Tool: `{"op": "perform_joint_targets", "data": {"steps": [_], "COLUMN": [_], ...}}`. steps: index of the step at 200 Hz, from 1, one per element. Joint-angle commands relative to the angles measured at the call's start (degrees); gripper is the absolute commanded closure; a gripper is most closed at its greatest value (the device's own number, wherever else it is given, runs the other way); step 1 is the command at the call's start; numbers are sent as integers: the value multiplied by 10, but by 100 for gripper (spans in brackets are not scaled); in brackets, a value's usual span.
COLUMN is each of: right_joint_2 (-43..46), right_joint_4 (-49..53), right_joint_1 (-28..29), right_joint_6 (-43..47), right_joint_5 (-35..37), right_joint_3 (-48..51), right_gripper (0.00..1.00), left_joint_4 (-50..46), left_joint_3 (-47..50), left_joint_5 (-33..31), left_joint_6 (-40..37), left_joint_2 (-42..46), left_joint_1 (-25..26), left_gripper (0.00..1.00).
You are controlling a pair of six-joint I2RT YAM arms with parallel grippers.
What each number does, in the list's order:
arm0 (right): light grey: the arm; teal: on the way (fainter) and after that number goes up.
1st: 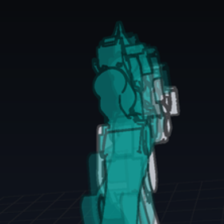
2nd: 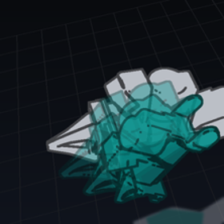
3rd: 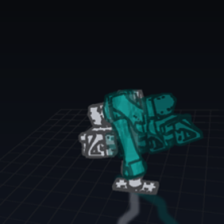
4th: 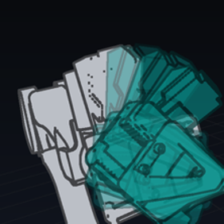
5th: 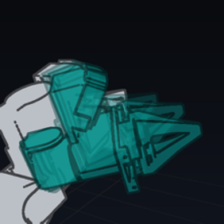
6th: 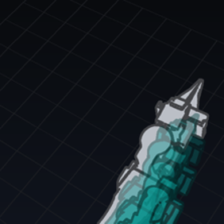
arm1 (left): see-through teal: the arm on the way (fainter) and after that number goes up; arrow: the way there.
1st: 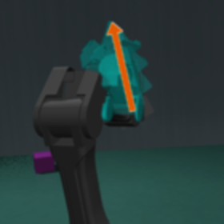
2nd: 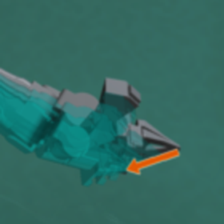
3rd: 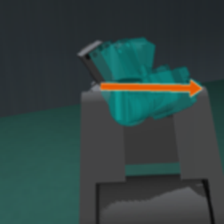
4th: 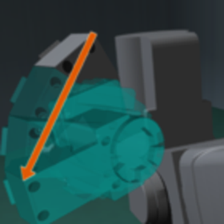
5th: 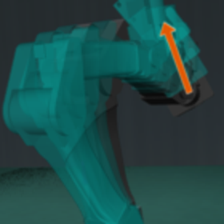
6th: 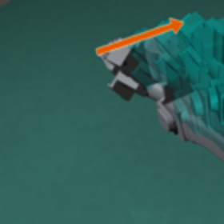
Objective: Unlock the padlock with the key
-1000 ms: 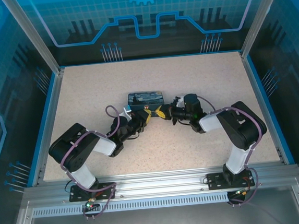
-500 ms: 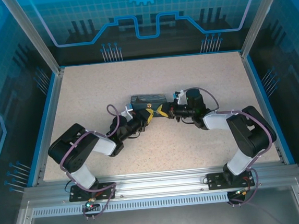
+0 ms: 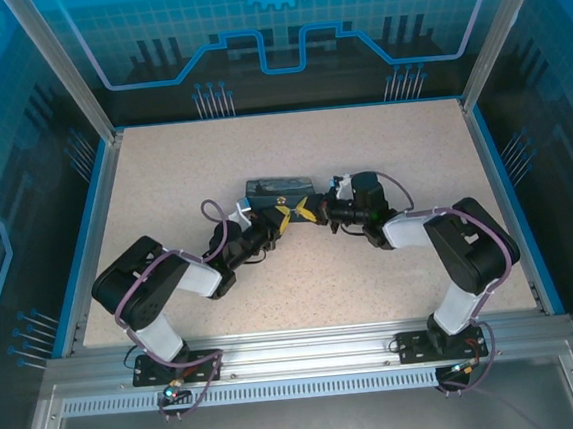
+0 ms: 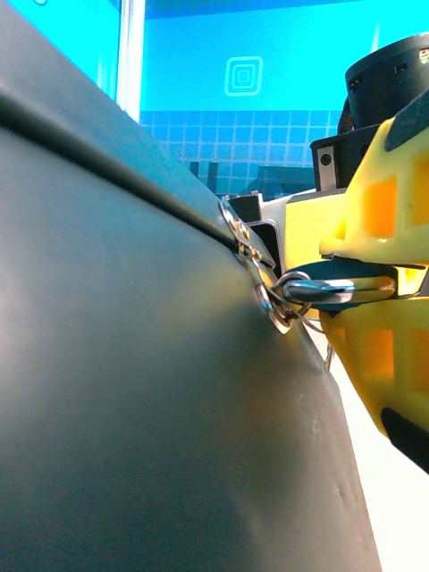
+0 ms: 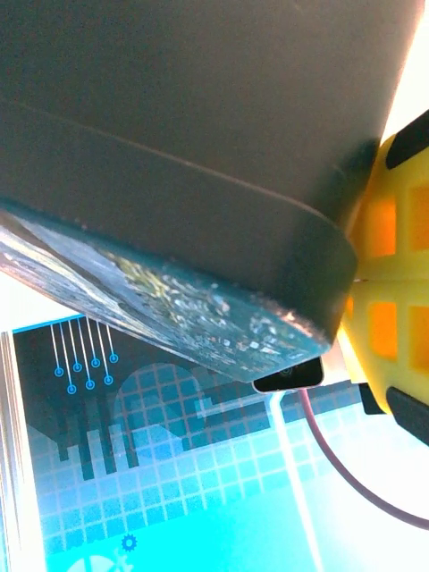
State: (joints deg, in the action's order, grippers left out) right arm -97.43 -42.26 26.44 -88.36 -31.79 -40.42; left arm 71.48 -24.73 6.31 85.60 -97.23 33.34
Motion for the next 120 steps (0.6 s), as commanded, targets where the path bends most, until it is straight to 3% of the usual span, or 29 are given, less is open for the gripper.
{"op": "perform_joint_targets", "data": {"steps": [1,20,96,120], "right_joint_2": [15,32,12,0], "right_joint_4": [56,99,85,66], "right_joint_1": [50,53,35,33], "right_joint_6": [55,104,250,243], "right_joint_5": [-11,-10,-29,-34], "right_joint_3": [-69,-75,-41,-37], "right_gripper": [100,100,100,100], "left_joint_4": [87,87,87,87], "left_joint_3": [-28,-28,-32,-32], "left_joint_5": [133,130,129,129], "left_joint_6": [4,3,5,5], "left_joint_2": [12,15,17,18], "left_joint_1": [36,36,36,36], "left_gripper": [100,100,100,100]}}
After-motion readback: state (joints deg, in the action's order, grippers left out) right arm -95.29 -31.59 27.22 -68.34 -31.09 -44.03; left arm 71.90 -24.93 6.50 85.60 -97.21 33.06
